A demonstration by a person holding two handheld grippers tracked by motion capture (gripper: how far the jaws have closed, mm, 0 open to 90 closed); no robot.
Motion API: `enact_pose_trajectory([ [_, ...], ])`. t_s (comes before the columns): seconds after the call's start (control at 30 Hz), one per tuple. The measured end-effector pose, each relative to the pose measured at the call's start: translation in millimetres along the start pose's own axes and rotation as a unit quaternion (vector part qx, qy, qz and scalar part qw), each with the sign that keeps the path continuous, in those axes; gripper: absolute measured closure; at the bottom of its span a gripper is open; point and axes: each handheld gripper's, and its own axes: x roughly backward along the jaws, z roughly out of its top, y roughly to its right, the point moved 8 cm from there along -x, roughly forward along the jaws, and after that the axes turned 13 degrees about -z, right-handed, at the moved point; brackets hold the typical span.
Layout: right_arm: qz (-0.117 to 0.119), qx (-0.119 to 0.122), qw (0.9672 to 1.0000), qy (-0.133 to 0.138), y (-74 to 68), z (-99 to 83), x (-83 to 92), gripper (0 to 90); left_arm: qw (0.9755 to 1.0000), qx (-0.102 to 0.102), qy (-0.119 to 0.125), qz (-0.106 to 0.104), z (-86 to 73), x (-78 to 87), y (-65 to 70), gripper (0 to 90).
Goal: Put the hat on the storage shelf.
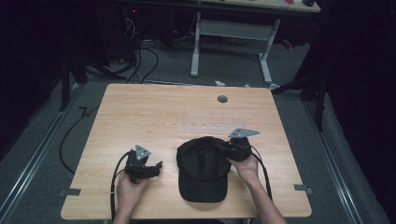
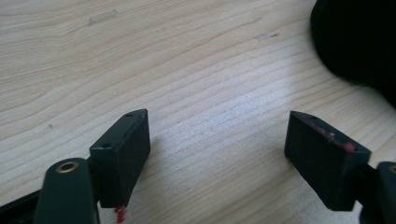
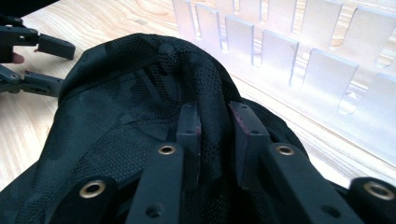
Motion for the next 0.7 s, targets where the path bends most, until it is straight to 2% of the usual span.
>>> enact_pose_trajectory([
  [0.37,0.017,0.000,0.9999,0.004,-0.9,-1.3,4.0,83.5,1.0000,0.000,-0.001,-0.001,-0.3,-0.1,0.3,21.0],
  [0.53,0.023,0.000,0.9996,0.016,-1.7,0.2,8.3,84.1,1.0000,0.000,-0.002,-0.001,-0.5,-0.2,0.3,20.2],
  [0.7,0.031,0.007,0.9988,0.038,-2.9,5.1,17.6,84.3,1.0000,0.000,-0.003,-0.001,-0.6,-0.3,0.3,19.8],
])
